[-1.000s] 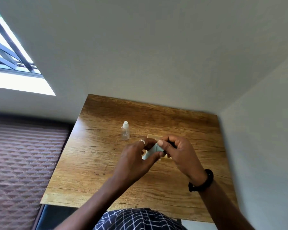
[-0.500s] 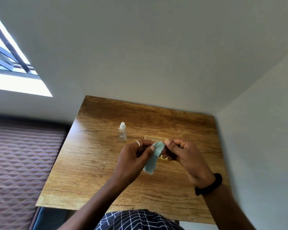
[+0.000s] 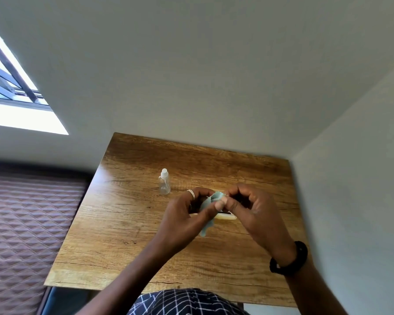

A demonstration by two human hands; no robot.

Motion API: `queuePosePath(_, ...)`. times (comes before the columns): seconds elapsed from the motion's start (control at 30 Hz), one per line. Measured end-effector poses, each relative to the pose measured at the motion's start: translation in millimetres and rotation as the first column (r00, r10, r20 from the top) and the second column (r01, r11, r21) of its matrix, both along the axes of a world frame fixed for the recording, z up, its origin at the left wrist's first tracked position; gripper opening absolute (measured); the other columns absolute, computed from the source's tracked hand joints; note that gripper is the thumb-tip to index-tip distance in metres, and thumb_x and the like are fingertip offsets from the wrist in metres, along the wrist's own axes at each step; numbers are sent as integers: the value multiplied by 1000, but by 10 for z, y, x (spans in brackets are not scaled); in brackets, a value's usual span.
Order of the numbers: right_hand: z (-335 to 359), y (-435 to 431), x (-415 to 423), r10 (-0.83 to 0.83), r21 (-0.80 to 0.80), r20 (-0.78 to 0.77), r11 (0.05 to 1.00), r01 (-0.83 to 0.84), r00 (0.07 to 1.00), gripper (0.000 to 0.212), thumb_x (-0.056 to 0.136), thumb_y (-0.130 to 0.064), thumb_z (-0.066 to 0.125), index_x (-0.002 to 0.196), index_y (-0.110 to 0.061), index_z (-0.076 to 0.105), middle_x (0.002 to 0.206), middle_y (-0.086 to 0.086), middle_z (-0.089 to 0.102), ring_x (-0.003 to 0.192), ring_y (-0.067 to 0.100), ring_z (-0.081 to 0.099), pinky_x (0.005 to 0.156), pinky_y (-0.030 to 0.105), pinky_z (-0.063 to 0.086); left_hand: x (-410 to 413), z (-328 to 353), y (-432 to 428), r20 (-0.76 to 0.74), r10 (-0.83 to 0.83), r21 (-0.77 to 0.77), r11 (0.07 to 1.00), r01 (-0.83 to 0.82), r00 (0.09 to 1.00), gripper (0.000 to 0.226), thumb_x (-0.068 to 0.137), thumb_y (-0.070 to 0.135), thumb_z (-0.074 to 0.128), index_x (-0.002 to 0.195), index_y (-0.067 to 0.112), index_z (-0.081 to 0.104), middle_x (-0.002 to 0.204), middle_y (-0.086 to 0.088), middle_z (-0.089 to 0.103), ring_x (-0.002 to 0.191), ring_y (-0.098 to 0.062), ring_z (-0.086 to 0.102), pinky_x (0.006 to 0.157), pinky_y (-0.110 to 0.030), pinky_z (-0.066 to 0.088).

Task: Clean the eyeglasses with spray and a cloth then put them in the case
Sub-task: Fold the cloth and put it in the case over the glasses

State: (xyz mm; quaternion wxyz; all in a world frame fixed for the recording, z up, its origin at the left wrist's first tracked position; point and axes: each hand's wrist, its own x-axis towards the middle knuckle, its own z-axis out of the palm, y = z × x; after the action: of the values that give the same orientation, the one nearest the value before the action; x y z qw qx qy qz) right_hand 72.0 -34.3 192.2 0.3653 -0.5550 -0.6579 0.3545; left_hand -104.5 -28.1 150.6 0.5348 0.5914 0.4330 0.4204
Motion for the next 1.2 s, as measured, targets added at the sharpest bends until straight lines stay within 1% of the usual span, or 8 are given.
queuePosePath(0.1, 147, -41, 58, 23, 181, 205, 982, -61, 979, 3, 87, -20, 67, 86, -19, 69, 79, -11, 67, 74, 13, 65, 62, 28, 52, 1, 29, 22, -148, 50, 222, 975, -16, 988, 14, 93, 27, 71, 104, 19, 72, 95, 11, 76, 91, -6, 72, 80, -30, 60)
queuePosePath(0.23, 296, -97, 160, 45, 232, 273, 966, -111, 961, 3, 85, -17, 67, 86, -19, 69, 83, -12, 68, 79, 12, 65, 64, 34, 51, 5, 55, 45, -306, 152, 472, 882, 11, 940, 18, 91, 20, 61, 105, 16, 73, 99, 8, 76, 89, -3, 70, 76, -24, 56)
queuePosePath(0.4, 316, -148, 199, 25, 207, 259, 975, -81, 965, 4, 85, -19, 66, 83, -20, 69, 82, -10, 70, 77, 14, 66, 62, 35, 53, 29, -12, 23, -346, 178, 509, 860, 24, 921, 19, 92, 9, 58, 109, 13, 67, 97, 2, 74, 82, -10, 68, 67, -32, 56)
queuePosePath(0.57, 253, -155, 202, -26, -11, -132, 1000, 25, 991, 18, 85, -25, 62, 80, -8, 67, 83, 10, 70, 74, 17, 67, 63, 26, 53, 43, -13, -58, -284, 68, 456, 887, 72, 956, 21, 104, 27, 42, 124, 26, 39, 83, 7, 58, 61, -10, 57, 49, -18, 45)
queuePosePath(0.73, 241, -138, 291, -168, -290, -501, 957, 18, 849, 37, 75, -28, 63, 82, 8, 56, 83, 20, 60, 76, 25, 55, 63, 33, 48, -16, -6, -67, -293, 36, 489, 865, 117, 956, 40, 95, 42, 58, 125, 24, 39, 92, 11, 58, 71, -5, 59, 54, -4, 42)
queuePosePath(0.83, 274, -140, 310, -230, -326, -558, 944, 45, 797, 12, 79, -18, 56, 71, -10, 60, 75, 12, 58, 72, 24, 53, 59, 32, 47, -58, -10, -65, -328, 67, 523, 843, 122, 942, 37, 94, 37, 62, 122, 24, 43, 94, 9, 64, 69, -3, 61, 54, -7, 46)
queuePosePath(1.07, 378, -134, 338, -286, -369, -556, 926, 77, 780, 13, 78, -18, 53, 67, -14, 57, 64, 5, 58, 57, 16, 57, 49, 27, 45, -124, -7, -100, -280, 109, 508, 860, 51, 954, 21, 99, 19, 53, 119, 26, 51, 92, 10, 66, 64, 0, 60, 51, -16, 48)
queuePosePath(1.2, 401, -131, 310, -365, -431, -591, 897, 101, 720, 14, 78, -18, 55, 64, -16, 58, 59, 5, 57, 51, 16, 55, 46, 26, 40, -80, 26, -109, -85, 64, 278, 960, -38, 994, 16, 100, 29, 49, 106, 38, 61, 93, 7, 69, 76, -12, 64, 62, -33, 52)
